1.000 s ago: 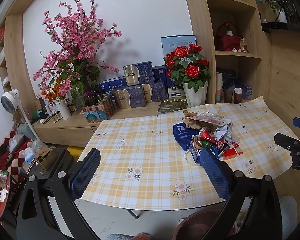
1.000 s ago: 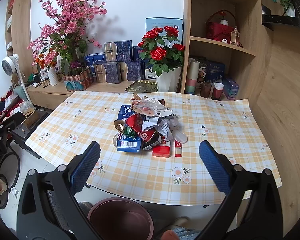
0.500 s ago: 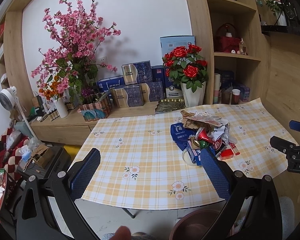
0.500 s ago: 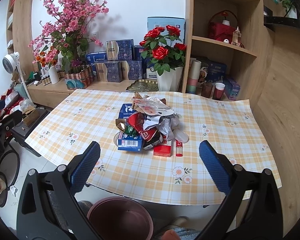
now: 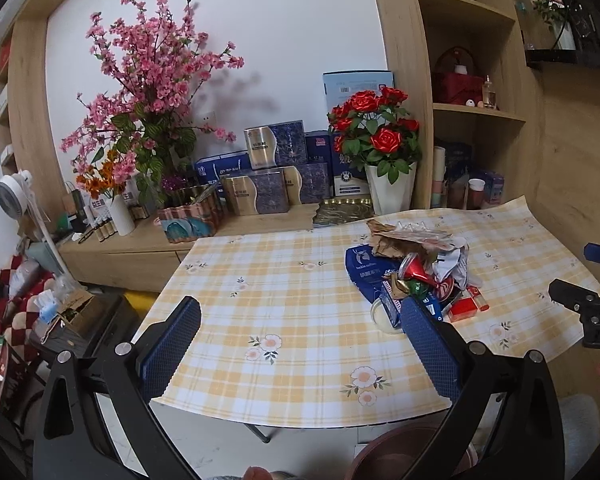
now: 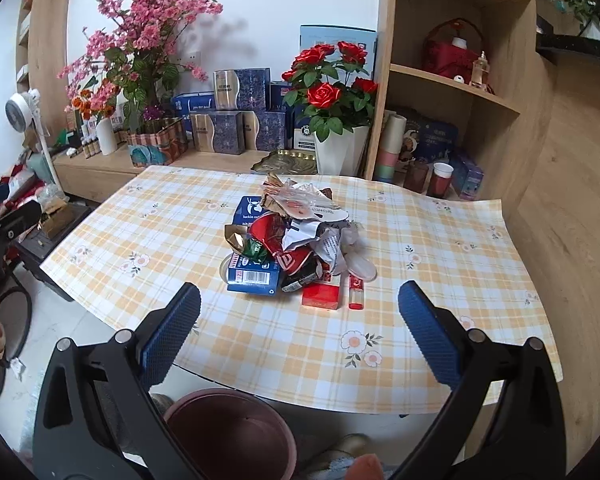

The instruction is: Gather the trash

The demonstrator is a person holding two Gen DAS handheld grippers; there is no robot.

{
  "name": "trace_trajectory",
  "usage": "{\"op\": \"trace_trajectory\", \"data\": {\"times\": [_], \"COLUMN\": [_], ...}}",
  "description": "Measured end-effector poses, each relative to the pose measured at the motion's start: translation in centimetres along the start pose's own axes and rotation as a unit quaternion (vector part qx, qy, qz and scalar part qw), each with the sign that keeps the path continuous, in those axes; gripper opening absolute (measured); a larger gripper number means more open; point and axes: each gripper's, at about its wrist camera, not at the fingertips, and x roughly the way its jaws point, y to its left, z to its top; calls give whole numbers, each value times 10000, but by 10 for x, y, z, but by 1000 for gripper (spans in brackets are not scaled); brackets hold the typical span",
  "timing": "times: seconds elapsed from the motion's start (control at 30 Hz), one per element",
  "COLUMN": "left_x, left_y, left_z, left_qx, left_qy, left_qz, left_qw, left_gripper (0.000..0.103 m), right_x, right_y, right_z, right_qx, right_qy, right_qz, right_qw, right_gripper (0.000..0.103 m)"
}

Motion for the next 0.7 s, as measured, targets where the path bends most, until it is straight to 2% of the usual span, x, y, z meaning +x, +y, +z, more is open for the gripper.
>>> {"op": "trace_trajectory", "data": {"times": [0.13,0.27,0.4,0.43,0.5,0.6,0.7], "left_x": [13,40,70,80,98,125,142], "left_y": [3,5,12,14,17,28,36], "left_z": [-4,-6,-8,-9,-7,-3,-1], "left_qx": [-27,45,-127,-148,-222,-482,-572], "left_qy": [-81,178,433,487,603,662,589], "left_qz": [20,-118,-325,-278,-220,-332,-146], "left_qw": [10000,9998,9985,9983,9977,9961,9965], "left_gripper": [98,98,98,98,98,98,98], "right_x": [19,43,76,85,110,169,223], "right_y": [0,-3,-1,0,3,14,26], "right_z": [0,6,24,30,45,77,101], "right_qx": [-71,-154,-384,-410,-453,-532,-607], "right_qy": [315,557,645,690,746,916,1224], "right_qz": [71,78,-157,-189,-119,17,51], "right_qw": [9995,9983,9971,9966,9961,9944,9906], "right_gripper": [98,98,98,98,97,97,97]}}
